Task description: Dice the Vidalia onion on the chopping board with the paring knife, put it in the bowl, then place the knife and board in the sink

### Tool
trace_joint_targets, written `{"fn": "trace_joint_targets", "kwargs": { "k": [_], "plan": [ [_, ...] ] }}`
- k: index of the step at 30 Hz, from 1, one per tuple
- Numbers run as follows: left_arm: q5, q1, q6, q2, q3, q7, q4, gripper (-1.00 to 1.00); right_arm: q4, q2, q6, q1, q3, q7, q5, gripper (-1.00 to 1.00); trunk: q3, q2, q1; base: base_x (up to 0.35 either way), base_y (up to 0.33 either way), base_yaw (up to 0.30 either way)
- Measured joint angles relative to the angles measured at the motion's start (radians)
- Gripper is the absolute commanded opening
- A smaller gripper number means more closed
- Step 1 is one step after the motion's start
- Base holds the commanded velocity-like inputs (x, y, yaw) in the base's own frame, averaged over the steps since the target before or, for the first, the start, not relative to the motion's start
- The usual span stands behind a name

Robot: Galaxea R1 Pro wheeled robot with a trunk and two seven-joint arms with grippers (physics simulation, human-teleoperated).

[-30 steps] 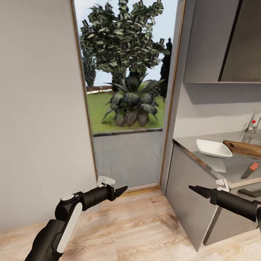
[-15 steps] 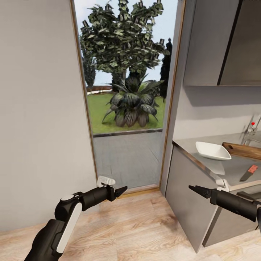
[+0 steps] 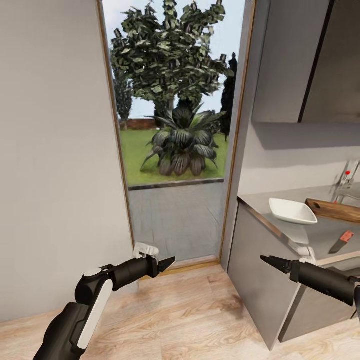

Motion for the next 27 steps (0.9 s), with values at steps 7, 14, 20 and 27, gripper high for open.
{"fn": "trace_joint_targets", "kwargs": {
  "k": [7,14,20,27],
  "plan": [
    [0.0,0.0,0.0,0.0,0.0,0.0,0.0,1.0,0.0,-0.001,0.0,0.0,0.0,0.0,-0.002,1.0,0.026,0.049,-0.027,0.0,0.0,0.0],
    [0.0,0.0,0.0,0.0,-0.001,0.0,0.0,1.0,0.0,-0.002,0.0,0.0,0.0,0.001,-0.002,1.0,0.048,0.098,-0.054,0.0,0.0,0.0],
    [0.0,0.0,0.0,0.0,-0.002,0.0,0.0,1.0,0.0,-0.003,-0.001,0.0,0.0,0.001,-0.002,1.0,0.063,0.14,-0.077,0.0,0.0,0.001],
    [0.0,0.0,0.001,0.0,-0.002,0.0,0.0,1.0,0.0,-0.003,0.0,0.0,-0.001,0.002,-0.002,1.0,0.076,0.189,-0.104,0.0,0.0,0.045]
  ]
}}
